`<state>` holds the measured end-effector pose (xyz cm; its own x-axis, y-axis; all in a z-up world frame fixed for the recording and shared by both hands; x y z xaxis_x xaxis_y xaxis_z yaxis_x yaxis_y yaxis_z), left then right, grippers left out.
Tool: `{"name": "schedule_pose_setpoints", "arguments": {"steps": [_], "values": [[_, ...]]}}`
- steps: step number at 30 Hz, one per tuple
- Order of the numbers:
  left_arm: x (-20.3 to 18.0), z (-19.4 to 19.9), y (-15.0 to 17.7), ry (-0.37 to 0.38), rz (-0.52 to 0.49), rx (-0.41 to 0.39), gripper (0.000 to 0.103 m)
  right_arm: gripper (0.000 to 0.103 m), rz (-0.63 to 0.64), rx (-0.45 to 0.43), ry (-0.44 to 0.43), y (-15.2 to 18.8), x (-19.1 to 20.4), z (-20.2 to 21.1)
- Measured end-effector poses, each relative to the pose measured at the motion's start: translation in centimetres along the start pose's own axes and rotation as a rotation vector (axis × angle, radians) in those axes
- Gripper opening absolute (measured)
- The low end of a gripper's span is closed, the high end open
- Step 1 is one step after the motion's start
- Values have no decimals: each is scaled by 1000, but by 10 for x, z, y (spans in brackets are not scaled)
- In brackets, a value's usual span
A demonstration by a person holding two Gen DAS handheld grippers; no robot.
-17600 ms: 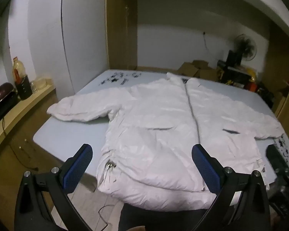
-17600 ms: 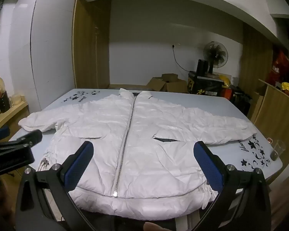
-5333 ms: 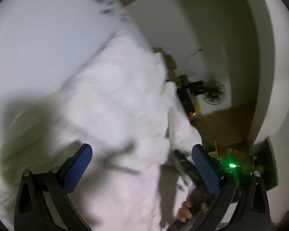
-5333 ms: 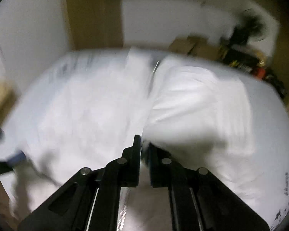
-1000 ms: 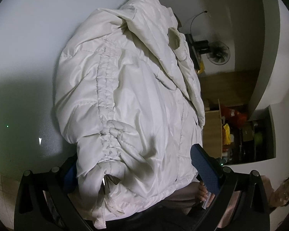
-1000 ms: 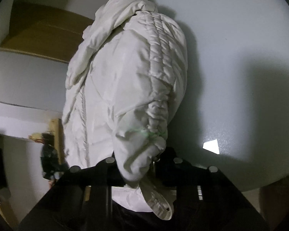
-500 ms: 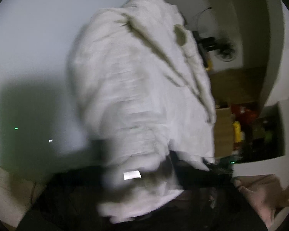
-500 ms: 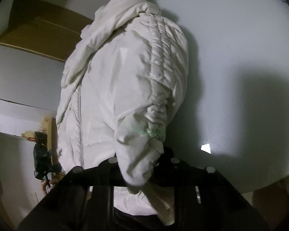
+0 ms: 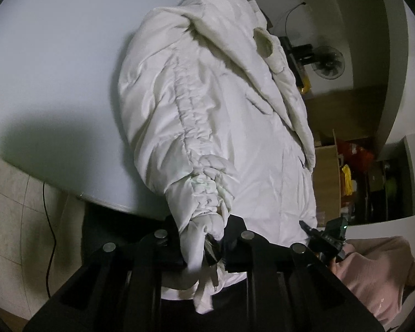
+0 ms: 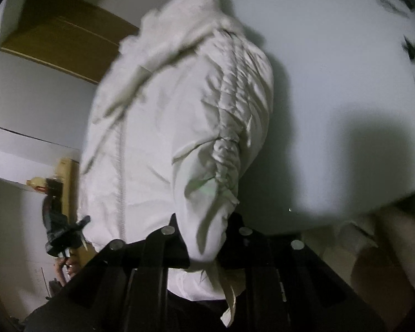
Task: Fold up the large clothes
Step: 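Lift the hem with both tools and fold it toward the collar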
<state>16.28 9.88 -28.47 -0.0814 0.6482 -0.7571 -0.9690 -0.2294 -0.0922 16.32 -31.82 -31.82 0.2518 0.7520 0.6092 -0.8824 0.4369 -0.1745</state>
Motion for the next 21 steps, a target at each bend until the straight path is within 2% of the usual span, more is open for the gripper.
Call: {"name": "schedule_pose_setpoints", "arguments": {"steps": [2, 4, 6, 9, 11, 12, 13, 15, 16, 19, 21], "values": [[5, 3, -4, 22, 43, 2, 26, 39, -11, -10, -1, -1, -6, 4], [9, 1, -7, 23, 55, 6, 31, 64, -39, -65, -12, -13, -15, 14], [10, -3, -10, 12, 41, 14, 33, 67, -44, -91, -7, -24, -19, 16], [4, -10, -7, 39, 47, 13, 41, 67, -25, -34, -77, -26, -7, 5], [0, -14, -6, 61, 50, 15, 42, 64, 13, 18, -119, -16, 10, -8], [0, -15, -6, 66, 51, 16, 42, 49, 36, 26, -85, -12, 12, -14], [-2, -15, -4, 63, 44, 16, 39, 24, 46, 27, -47, -9, 11, -17], [-4, -15, -1, 39, 13, 11, 34, 18, 24, 20, -68, -8, 9, -16], [-5, -14, 0, 26, 3, 10, 25, 15, 23, 14, -75, -7, 10, -13], [-12, -9, -1, 41, -9, 19, 21, 13, 23, 1, -114, -7, 16, 3], [-23, 1, -5, 79, -29, 16, 20, 13, 41, -15, -152, -12, 30, 14]]}}
Point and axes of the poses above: each gripper's, at about its wrist camera, not at the fingertips, and z roughly against the way its jaws point, x to its left, y to its underside, the point moved 9 cm from there along -z, roughly the way its jaws point
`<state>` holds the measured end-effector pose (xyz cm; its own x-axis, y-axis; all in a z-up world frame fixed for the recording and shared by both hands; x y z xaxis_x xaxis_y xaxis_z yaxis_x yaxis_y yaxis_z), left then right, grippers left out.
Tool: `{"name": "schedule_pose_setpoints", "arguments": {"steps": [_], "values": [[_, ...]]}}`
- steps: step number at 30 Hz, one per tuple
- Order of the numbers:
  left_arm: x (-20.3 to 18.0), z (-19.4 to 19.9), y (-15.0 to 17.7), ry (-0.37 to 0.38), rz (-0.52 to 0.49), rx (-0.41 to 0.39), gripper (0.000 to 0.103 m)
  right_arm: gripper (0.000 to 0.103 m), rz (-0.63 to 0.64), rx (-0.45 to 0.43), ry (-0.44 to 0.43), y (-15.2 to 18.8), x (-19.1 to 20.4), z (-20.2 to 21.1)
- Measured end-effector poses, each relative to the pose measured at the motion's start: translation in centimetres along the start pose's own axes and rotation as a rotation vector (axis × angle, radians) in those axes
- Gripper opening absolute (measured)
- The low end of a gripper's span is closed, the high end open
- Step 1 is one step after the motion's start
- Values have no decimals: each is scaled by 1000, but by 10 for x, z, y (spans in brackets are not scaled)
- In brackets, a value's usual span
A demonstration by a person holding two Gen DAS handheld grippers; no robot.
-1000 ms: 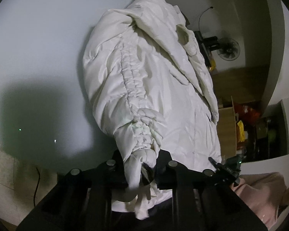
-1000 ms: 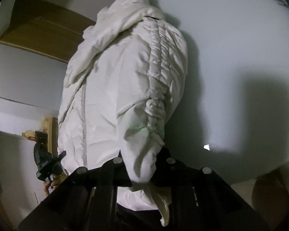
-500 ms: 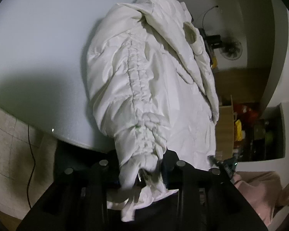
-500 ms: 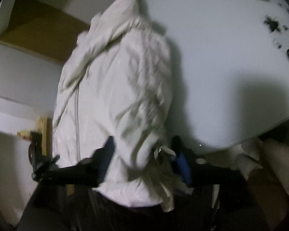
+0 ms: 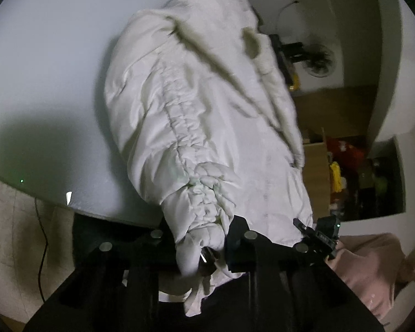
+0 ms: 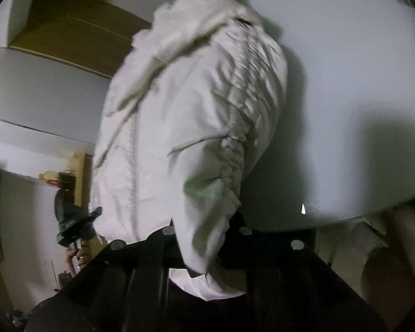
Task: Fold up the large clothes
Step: 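Lift the hem with both tools and fold it toward the collar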
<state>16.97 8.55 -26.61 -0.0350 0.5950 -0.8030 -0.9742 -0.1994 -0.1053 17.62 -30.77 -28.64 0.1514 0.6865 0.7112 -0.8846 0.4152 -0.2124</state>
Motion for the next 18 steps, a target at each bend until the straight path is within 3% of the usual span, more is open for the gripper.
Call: {"name": "schedule_pose_setpoints", "arguments": {"steps": [8, 18], "values": [[-46, 31, -36, 114, -64, -27, 18, 12, 43, -8, -146, -33, 41, 36], [-113, 69, -105, 129, -181, -103, 18, 12, 103, -41, -230, -96, 77, 57]]}}
Point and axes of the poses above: each gripper's, at about its wrist camera, not at the fingertips, and z roughly against the way its jaws point, x to its left, y to its underside, the point moved 9 cm from there along -z, roughly the way its jaws point
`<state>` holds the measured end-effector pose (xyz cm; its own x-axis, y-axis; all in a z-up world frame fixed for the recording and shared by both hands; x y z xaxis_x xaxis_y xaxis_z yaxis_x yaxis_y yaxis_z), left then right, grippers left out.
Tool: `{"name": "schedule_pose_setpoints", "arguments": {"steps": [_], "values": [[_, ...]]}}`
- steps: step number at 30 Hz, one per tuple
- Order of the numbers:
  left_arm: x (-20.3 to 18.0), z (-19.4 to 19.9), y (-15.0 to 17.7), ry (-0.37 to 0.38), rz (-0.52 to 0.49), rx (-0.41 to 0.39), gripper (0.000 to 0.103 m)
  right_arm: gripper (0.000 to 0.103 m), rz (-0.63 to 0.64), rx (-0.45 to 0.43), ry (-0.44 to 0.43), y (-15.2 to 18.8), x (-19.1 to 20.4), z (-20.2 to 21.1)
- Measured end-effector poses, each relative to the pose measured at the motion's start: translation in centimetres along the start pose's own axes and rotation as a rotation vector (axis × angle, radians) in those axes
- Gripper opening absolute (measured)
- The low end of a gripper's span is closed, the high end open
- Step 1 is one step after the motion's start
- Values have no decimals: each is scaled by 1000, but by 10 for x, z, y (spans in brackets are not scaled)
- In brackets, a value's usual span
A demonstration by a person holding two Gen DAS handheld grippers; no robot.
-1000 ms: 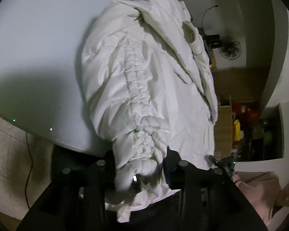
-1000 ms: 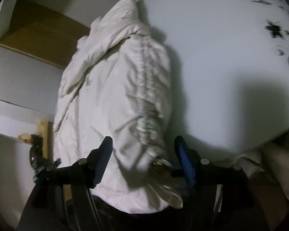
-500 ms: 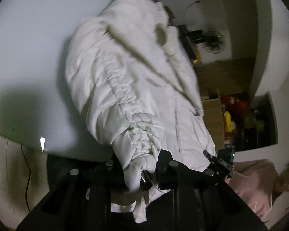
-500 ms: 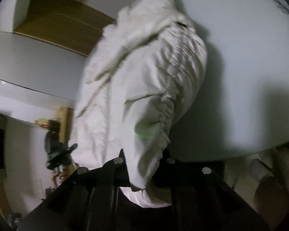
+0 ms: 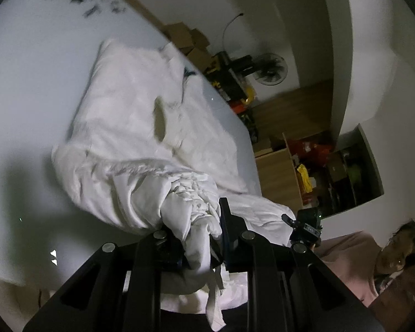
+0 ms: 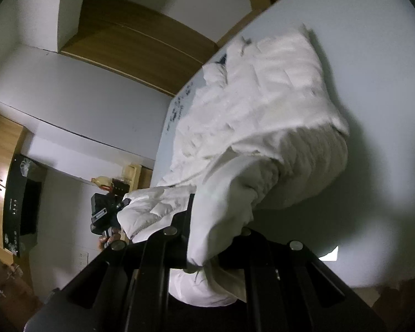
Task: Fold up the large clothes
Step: 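Lift the hem with both tools and fold it toward the collar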
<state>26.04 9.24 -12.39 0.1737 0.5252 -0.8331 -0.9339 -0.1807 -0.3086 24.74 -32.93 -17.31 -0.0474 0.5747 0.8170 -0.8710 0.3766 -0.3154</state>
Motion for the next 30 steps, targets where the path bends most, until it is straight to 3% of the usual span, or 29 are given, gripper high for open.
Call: {"name": "schedule_pose_setpoints", "arguments": {"steps": [6, 10, 18, 25, 30], "values": [[-12, -12, -62, -2, -4, -10, 18, 12, 18, 2, -23, -66, 17, -13], [-6, -41, -123, -44, 9, -9, 18, 12, 10, 29, -10, -121, 13, -37], [44, -123, -226, -193, 47, -3, 18, 12, -105, 64, 65, -228, -47, -105], [127, -186, -246, -283, 168, 47, 19, 12, -233, 116, 122, -253, -123, -165], [152, -211, -260, -286, 174, 37, 19, 12, -248, 54, 99, -269, -143, -175]]}}
Point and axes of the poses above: each gripper's, at about its wrist camera, not at the fingertips, and z roughly against the way its jaws point, x to its left, y to its underside, the point moved 9 cm from there along -z, roughly the way its jaws point
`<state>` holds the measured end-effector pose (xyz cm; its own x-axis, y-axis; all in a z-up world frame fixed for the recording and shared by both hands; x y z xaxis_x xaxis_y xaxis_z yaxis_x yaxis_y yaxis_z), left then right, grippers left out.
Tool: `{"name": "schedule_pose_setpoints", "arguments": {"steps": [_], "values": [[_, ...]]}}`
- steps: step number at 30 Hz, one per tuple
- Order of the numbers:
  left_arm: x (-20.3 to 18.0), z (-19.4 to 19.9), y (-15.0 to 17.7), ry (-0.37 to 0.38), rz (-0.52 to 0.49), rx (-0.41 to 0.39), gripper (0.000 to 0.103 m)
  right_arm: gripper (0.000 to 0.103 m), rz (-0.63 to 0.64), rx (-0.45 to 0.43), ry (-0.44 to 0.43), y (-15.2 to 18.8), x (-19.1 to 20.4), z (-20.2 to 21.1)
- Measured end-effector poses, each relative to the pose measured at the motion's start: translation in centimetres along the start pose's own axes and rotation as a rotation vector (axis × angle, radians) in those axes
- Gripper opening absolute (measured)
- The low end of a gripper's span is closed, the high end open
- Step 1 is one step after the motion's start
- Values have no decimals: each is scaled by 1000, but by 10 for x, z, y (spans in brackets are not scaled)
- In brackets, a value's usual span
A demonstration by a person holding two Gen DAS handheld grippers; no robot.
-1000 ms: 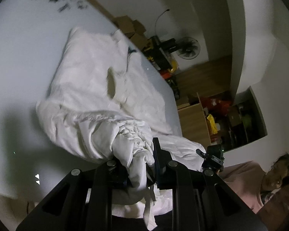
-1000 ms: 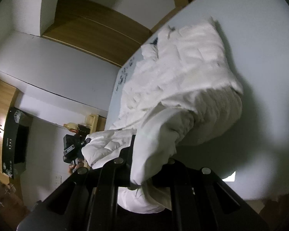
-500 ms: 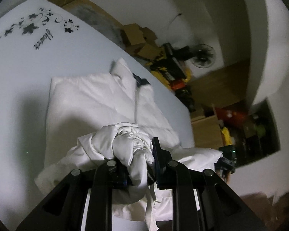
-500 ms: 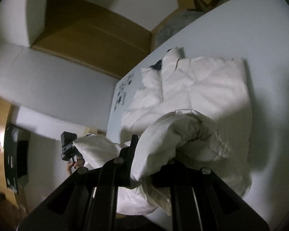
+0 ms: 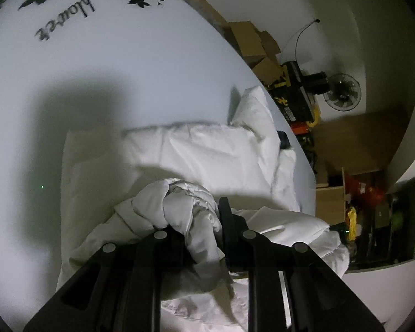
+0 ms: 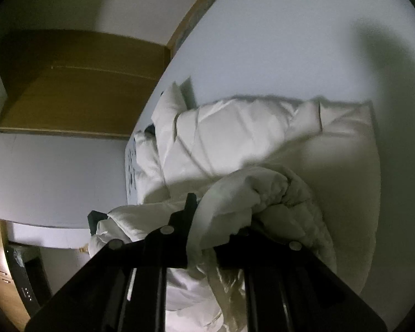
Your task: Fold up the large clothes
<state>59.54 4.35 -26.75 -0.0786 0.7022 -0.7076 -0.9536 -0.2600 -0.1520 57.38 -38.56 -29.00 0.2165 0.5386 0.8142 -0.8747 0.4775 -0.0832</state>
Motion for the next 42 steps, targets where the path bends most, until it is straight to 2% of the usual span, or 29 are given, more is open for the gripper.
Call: {"name": "schedule_pose_setpoints", "arguments": {"steps": [3, 5, 6, 7, 8, 9, 10, 11, 12, 13, 15, 16, 17, 19, 21, 24, 25, 27, 28, 30, 33, 34, 36, 40, 42], "values": [[-2, -9, -11, -27, -18, -29, 20, 13, 25, -48, 25, -8, 2, -3], [-8, -8, -14, -32, -41, -30, 21, 20, 32, -80, 8, -15, 6, 4], [-12, -3, -14, -29, -46, -30, 24, 31, 17, -97, -27, -16, 10, 12], [-20, 7, -13, 17, -41, -45, 39, 53, 6, -115, -70, -16, 16, 20], [-31, 23, -11, 101, -34, -62, 65, 64, 1, -149, -133, -15, 26, 34], [-43, 40, -9, 164, -34, -77, 80, 77, 15, -191, -186, -13, 37, 53], [-51, 59, -8, 191, -42, -111, 99, 78, 41, -219, -217, -12, 46, 67], [-57, 79, -7, 182, -59, -165, 103, 78, 84, -255, -236, -9, 58, 87], [-66, 108, -6, 140, -107, -258, 103, 78, 131, -310, -233, -4, 70, 108], [-72, 127, -4, 111, -138, -314, 103, 77, 176, -350, -220, 1, 79, 123], [-88, 180, 13, -29, -234, -499, 103, 77, 289, -432, -174, 23, 103, 159], [-93, 197, 24, -93, -266, -564, 103, 77, 336, -466, -176, 34, 113, 172], [-97, 209, 36, -133, -285, -616, 103, 77, 376, -488, -165, 46, 121, 180], [-104, 216, 62, -167, -310, -646, 102, 77, 433, -500, -45, 71, 129, 183], [-105, 196, 87, -177, -307, -609, 101, 77, 483, -441, 90, 97, 128, 153], [-103, 115, 110, -232, -300, -478, 101, 77, 501, -310, 220, 122, 112, 85], [-106, 94, 113, -241, -307, -456, 101, 75, 508, -290, 260, 126, 107, 66], [-108, 50, 109, -289, -308, -423, 101, 73, 530, -288, 381, 121, 97, 30], [-109, 33, 102, -315, -304, -423, 101, 69, 546, -313, 432, 115, 94, 26], [-105, 11, 86, -389, -283, -438, 101, 66, 594, -377, 509, 101, 96, 16], [-99, -3, 65, -470, -296, -448, 101, 66, 619, -416, 576, 78, 99, 5], [-96, -10, 55, -521, -314, -452, 101, 66, 625, -411, 607, 69, 100, 0], [-86, -18, 40, -571, -316, -446, 101, 66, 612, -391, 648, 46, 93, -10], [-61, -37, 11, -649, -298, -433, 103, 66, 575, -342, 705, 15, 69, -33], [-52, -48, -3, -659, -312, -436, 103, 66, 559, -344, 706, 2, 61, -38]]}}
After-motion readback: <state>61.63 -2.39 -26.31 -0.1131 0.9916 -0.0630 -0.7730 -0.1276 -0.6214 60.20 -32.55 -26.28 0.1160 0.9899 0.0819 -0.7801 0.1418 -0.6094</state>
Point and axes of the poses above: each gripper's, at about its wrist camera, not at the fingertips, and z roughly against the way its jaws point, x to its left, y to its underside, the point moved 9 cm from there along -z, roughly the way its jaws point
